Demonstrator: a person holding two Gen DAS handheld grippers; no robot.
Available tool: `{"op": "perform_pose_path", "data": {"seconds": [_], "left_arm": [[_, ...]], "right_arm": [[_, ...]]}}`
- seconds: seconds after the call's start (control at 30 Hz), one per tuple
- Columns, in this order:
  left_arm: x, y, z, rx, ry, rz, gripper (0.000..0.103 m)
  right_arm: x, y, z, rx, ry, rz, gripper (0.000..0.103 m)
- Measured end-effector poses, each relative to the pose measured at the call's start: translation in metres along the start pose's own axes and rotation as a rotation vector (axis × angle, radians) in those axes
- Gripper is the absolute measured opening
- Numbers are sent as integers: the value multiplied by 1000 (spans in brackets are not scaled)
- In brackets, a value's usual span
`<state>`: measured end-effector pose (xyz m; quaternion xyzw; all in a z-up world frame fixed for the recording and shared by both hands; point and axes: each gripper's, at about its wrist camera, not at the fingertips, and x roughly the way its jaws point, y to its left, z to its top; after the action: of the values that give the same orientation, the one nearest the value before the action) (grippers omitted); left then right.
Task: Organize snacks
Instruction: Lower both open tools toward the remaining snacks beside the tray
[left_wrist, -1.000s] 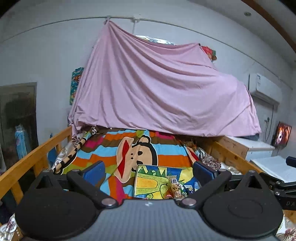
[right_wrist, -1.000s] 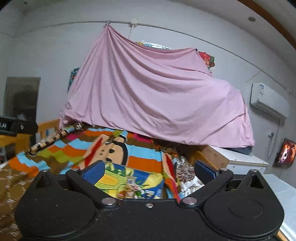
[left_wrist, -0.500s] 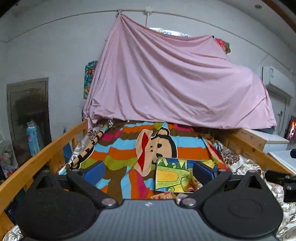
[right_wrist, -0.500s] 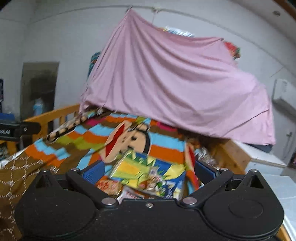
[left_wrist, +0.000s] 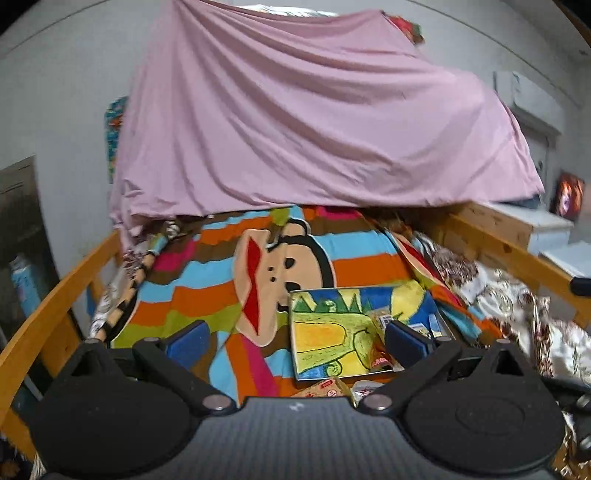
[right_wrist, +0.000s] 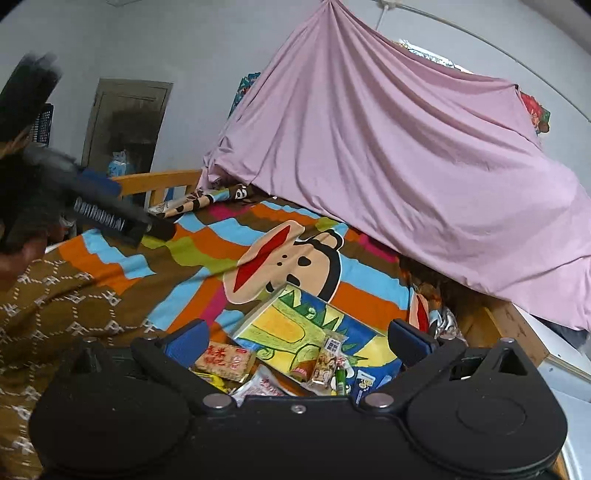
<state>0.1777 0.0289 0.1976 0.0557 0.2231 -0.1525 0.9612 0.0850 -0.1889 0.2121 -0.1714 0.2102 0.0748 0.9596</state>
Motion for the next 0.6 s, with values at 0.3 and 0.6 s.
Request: {"op": "perform_pose_path", "data": {"seconds": [0.3,0.6], "left_arm": [[70,-49,-28,-31,8,-79,103],[109,-63,-84,-81,78,-135,103]], "right_arm": [[47,-21,-82,47,43,-7,102],[64,-42,-121,134,146,-74,102]]}}
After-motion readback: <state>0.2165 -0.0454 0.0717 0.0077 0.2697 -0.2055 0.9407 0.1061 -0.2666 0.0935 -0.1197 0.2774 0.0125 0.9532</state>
